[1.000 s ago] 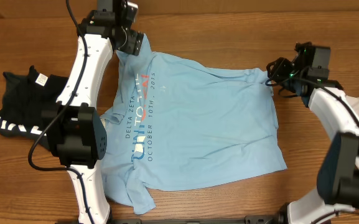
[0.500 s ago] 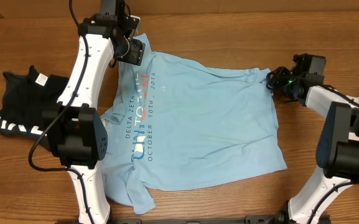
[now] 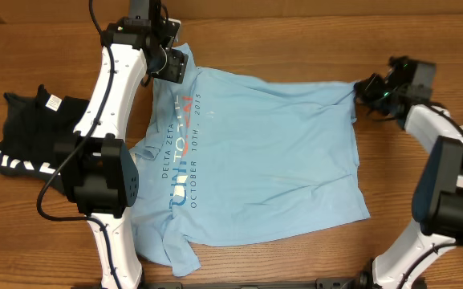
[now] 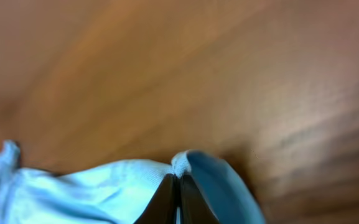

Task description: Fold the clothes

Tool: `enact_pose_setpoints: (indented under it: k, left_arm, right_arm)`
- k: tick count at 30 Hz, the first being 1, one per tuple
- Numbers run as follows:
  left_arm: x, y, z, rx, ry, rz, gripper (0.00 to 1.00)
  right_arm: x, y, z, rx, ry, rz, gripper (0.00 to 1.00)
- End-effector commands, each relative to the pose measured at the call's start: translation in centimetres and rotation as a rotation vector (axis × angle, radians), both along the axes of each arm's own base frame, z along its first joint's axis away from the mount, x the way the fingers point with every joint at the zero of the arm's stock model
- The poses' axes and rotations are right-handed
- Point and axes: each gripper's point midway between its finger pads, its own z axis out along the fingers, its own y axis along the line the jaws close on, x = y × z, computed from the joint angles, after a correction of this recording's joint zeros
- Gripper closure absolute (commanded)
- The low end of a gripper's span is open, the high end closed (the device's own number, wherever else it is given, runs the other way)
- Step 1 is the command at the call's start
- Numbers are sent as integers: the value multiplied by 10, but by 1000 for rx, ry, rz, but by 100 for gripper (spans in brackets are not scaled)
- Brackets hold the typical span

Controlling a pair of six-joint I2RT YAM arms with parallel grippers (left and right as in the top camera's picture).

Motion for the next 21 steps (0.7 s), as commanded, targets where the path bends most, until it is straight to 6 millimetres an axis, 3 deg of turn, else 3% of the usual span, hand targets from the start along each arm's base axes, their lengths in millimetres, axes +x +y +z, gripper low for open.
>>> enact_pose_setpoints:
  k: [1,8,13,15,16,17,19,21]
  left_arm:
    - [4,-6,14,-23,-40,6,26]
    - [2,-6,13,-25,-31,12,26]
    - [-2,-5,11,-21,-13,12,20]
    - [-7,-2,9,-9,9,18,13]
    - [-10,2,7,7,21,27,0]
    - [-15,6,5,13,45,32,0]
    - [-26,14,0,20,98,46,0]
    - [-31,25,-2,22,126,66,0]
  right_arm:
    - [23,-12,76,12,-164,-52,96]
    - [54,-35,92,-115,-312,-163,96]
    - [58,-49,71,-155,-284,-223,96]
    - [57,-56,64,-158,-268,-237,95]
    - [55,-59,62,-151,-258,-237,62]
    - [51,-59,65,-111,-254,-203,13]
    - [35,-60,75,-18,-242,-133,0]
    - [9,-58,89,99,-199,-67,0]
